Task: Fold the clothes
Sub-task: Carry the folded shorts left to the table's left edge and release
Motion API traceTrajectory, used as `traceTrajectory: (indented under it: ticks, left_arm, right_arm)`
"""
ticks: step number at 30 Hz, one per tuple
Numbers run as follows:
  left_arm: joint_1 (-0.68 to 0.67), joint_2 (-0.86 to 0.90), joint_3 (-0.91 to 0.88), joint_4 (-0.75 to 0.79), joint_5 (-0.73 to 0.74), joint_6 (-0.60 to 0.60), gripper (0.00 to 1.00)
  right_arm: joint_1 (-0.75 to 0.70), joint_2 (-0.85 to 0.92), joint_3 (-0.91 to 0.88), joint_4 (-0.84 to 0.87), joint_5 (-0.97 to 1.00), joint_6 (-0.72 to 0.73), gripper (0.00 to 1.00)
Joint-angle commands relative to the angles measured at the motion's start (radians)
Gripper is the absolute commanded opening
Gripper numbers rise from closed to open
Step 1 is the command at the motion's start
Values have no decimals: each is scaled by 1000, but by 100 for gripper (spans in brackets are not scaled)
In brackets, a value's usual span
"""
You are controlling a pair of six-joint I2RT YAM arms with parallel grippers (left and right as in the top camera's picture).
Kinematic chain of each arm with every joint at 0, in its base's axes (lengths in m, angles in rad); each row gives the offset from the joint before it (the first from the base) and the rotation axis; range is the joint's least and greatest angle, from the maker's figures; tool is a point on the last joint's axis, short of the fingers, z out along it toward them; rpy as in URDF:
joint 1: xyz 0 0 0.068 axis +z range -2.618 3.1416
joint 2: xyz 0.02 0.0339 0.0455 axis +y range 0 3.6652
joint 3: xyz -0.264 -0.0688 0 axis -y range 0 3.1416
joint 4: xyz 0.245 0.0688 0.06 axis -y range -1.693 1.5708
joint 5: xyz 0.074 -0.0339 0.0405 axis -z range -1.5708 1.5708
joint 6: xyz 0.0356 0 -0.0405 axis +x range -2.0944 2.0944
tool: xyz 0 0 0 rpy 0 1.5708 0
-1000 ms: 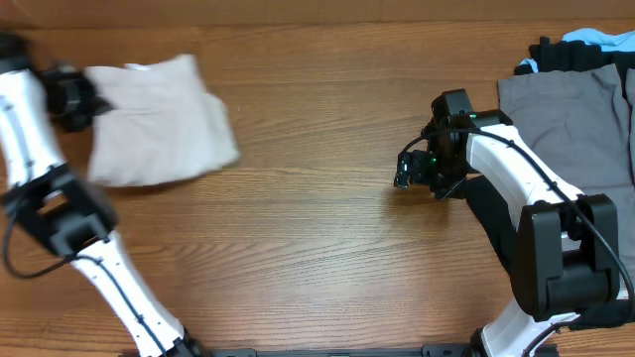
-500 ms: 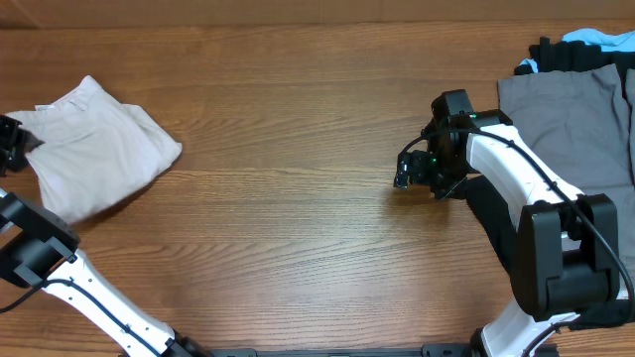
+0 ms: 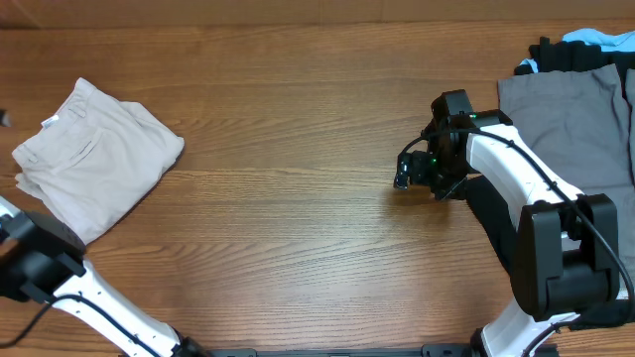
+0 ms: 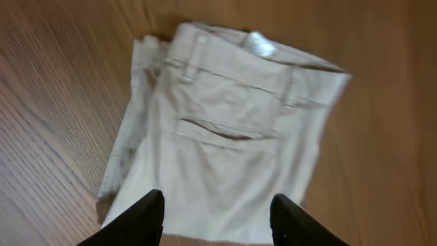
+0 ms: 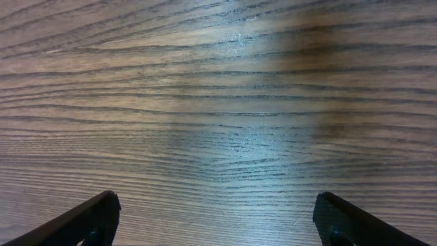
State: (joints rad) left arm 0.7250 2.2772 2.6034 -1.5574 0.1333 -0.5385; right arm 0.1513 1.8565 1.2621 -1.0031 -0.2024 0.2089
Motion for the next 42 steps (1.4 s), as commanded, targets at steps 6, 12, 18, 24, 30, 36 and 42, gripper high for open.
traceTrajectory:
  ticks: [6, 12, 18, 24, 30, 36, 42]
  left_arm:
    - [-293, 25, 17, -111, -66, 255, 39]
    - [-496, 93, -170, -129, -138, 269, 27]
    - [-549, 93, -417, -72, -179, 269, 26]
    - [-545, 93, -550, -37, -243, 238, 24]
    - [-541, 93, -608, 92, -332, 191, 26]
    - [-540, 93, -693, 345, -336, 237, 37]
    - [-514, 93, -717, 586, -377, 251, 51]
  right_arm:
    - [3, 3, 23, 2, 0, 5, 95]
    - [4, 3, 22, -14, 0, 4, 95]
    - [4, 3, 22, -14, 0, 4, 95]
    - [4, 3, 22, -13, 0, 4, 95]
    - [4, 3, 22, -16, 0, 5, 95]
    - [4, 3, 22, -28, 0, 5, 95]
    - [4, 3, 22, -43, 0, 5, 95]
